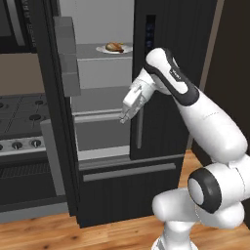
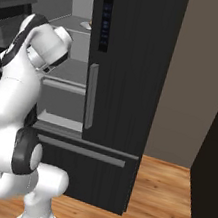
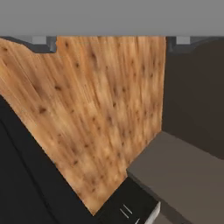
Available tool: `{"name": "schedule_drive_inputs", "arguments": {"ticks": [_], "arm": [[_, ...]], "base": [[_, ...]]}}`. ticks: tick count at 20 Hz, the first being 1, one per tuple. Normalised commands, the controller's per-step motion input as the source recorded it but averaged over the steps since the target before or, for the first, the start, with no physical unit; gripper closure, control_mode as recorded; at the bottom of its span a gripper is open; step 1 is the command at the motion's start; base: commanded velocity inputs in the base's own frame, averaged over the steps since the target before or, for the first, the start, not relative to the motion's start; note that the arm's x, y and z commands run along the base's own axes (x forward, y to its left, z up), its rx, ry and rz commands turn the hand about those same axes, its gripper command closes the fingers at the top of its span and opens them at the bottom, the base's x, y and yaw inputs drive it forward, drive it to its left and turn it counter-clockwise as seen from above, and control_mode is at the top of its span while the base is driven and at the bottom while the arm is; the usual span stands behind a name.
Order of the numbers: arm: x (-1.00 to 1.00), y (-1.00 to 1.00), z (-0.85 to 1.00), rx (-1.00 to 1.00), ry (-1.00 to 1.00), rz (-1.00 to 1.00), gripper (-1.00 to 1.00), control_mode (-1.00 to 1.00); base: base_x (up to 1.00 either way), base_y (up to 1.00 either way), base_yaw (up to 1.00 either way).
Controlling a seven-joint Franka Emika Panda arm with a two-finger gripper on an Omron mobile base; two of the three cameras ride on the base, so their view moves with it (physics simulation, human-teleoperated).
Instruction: Retrieve the chicken drumstick from the fridge and place it on the saucepan with marinade on the stove.
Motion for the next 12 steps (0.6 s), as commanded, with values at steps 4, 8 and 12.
{"name": "schedule_drive_inputs", "arguments": {"ticks": [4,8,12], "arm": [[-0.85,-1.0,0.2,-0.06,-0.31,0.07,-1.0,-1.0],[-0.33,-0.89,-0.13,-0.01,-0.25,-0.09,-1.0,-1.0],[-0.01,-0.48,-0.55,0.0,-0.15,-0.28,-1.0,-1.0]], "base": [[0.0,0.0,0.0],[0.0,0.0,0.0],[0.0,0.0,0.0]]}}
